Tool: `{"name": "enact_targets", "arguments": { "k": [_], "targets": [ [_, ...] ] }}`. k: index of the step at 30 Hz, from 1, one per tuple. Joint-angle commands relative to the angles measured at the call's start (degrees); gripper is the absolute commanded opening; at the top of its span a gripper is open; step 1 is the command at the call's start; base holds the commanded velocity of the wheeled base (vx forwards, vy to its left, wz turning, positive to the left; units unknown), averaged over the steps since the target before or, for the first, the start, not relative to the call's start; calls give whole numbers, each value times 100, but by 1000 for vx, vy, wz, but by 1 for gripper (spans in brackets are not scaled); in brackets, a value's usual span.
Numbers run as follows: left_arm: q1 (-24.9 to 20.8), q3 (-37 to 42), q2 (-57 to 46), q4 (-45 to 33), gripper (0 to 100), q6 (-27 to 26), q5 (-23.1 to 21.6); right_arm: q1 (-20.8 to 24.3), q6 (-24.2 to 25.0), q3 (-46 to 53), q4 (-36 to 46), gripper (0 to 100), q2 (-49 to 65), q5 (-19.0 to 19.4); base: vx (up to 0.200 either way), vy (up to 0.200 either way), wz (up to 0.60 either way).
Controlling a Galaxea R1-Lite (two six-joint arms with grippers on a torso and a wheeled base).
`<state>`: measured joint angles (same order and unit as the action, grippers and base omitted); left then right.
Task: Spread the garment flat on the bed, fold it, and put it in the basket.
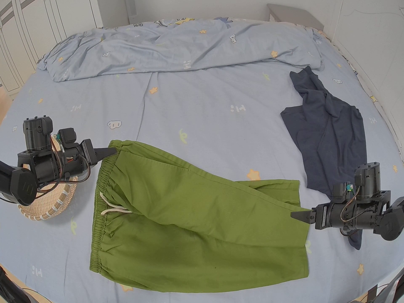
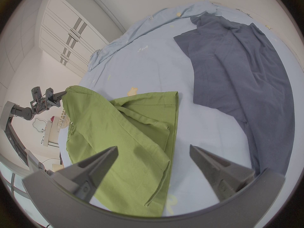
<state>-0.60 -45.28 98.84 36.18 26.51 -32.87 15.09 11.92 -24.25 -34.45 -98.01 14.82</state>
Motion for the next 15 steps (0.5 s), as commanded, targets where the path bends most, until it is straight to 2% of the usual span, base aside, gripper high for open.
{"name": "enact_targets", "arguments": {
  "k": [1, 15],
  "targets": [
    [7, -8, 12, 3, 0, 3, -1, 3, -32, 60, 0, 0, 1, 12, 0, 0, 0],
    [60, -34, 12, 3, 0, 3, -1, -6, -58, 87, -9, 0, 89, -41, 0, 0, 0]
  ]
}}
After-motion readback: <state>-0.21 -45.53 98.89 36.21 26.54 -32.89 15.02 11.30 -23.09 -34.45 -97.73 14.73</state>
